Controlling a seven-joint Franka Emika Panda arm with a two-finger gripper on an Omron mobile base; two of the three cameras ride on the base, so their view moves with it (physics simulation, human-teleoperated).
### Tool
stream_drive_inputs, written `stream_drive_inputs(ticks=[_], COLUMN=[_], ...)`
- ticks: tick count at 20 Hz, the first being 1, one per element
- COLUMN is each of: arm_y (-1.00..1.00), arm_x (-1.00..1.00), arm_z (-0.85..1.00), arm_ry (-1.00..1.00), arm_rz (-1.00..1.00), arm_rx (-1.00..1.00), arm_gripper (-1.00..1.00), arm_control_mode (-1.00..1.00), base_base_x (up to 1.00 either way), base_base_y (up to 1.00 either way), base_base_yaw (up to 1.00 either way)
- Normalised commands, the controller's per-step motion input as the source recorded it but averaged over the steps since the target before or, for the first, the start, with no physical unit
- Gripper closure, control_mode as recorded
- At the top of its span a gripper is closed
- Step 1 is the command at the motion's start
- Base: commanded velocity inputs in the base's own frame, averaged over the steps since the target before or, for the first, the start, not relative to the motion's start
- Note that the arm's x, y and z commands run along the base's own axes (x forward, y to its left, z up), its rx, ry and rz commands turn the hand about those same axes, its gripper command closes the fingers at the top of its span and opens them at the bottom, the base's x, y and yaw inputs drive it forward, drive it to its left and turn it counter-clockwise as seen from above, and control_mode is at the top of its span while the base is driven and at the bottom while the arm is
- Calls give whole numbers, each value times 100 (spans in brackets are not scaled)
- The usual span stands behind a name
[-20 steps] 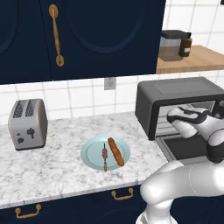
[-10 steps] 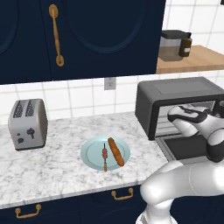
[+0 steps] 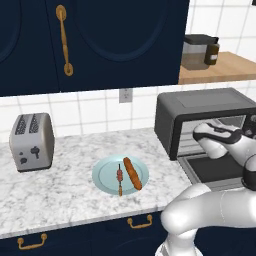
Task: Pick up the kebab skewer and baguette bread, and place them inside the toaster oven. Close the toaster oven door and start by setting the timer.
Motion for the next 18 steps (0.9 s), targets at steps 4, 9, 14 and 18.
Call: stream_drive_inputs(ticks=[4, 9, 14, 18], arm_y=[-8, -1, 0, 1], arm_x=[-21, 2, 28, 36], arm_z=[4, 21, 18, -12], arm_ry=[0, 0, 0, 7], arm_rz=[0, 0, -1, 0], arm_rx=[0, 0, 0, 0], arm_gripper=[-100, -100, -100, -100], arm_control_mode=[-100, -100, -100, -100], base_base_x=[0, 0, 0, 0], base_base_y=[0, 0, 0, 0], base_base_yaw=[0, 0, 0, 0])
